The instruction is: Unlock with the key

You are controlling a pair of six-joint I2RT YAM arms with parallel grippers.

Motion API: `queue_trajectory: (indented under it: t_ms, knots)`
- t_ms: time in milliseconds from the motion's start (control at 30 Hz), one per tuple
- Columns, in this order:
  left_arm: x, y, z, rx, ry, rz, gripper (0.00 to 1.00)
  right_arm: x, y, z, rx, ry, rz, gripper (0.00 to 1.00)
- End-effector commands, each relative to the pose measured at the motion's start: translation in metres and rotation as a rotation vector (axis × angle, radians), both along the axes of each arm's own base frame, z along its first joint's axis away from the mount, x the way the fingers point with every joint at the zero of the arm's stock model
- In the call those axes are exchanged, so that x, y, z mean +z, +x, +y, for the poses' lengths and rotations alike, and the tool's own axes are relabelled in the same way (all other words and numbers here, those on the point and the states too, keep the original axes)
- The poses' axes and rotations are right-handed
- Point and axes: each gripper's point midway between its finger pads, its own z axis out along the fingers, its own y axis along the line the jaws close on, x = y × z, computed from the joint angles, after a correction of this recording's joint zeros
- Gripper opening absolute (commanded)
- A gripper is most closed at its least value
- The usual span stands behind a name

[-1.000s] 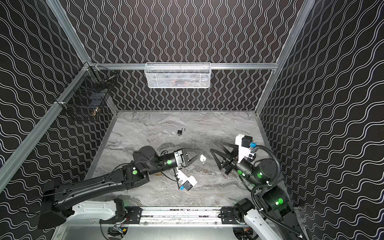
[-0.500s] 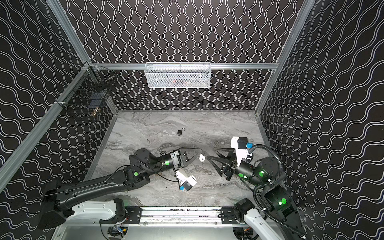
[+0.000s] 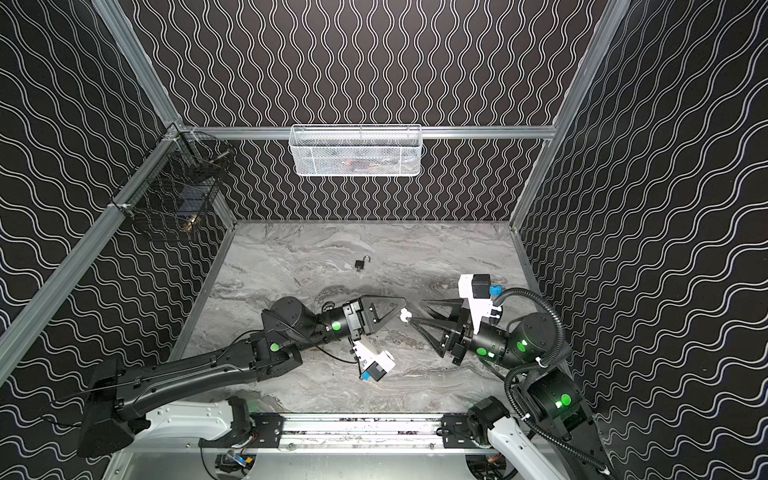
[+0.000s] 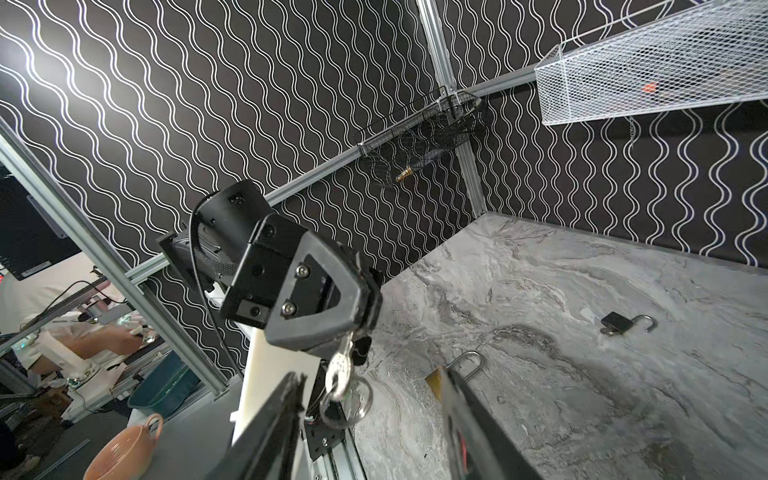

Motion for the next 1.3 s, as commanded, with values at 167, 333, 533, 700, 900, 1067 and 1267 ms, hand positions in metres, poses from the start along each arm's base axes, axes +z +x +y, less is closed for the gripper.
queue_trajectory:
  t_ms: [167, 333, 533, 700, 900, 1067, 1267]
  knots:
    - [0.007, -0.004, 0.002, 0.083, 0.044, -0.307, 0.0, 0.005, 0.002, 0.01, 0.057, 0.019, -0.004, 0.55]
    - [0.008, -0.004, 0.002, 0.084, 0.041, -0.307, 0.0, 0.006, 0.0, 0.014, 0.096, 0.025, 0.004, 0.51]
    - [0.007, -0.004, 0.002, 0.085, 0.043, -0.307, 0.0, 0.002, -0.001, 0.015, 0.111, 0.016, 0.02, 0.42]
    - [0.008, -0.003, 0.002, 0.089, 0.043, -0.307, 0.0, -0.002, -0.003, 0.016, 0.125, 0.006, 0.042, 0.43]
    - [0.007, -0.002, 0.001, 0.092, 0.042, -0.307, 0.0, -0.004, -0.004, 0.016, 0.124, -0.002, 0.045, 0.43]
    - [0.006, -0.002, 0.001, 0.092, 0.045, -0.305, 0.0, -0.006, -0.004, 0.017, 0.135, 0.003, 0.05, 0.36]
    - [0.007, -0.002, 0.001, 0.092, 0.043, -0.306, 0.0, -0.005, -0.005, 0.018, 0.147, 0.002, 0.051, 0.28]
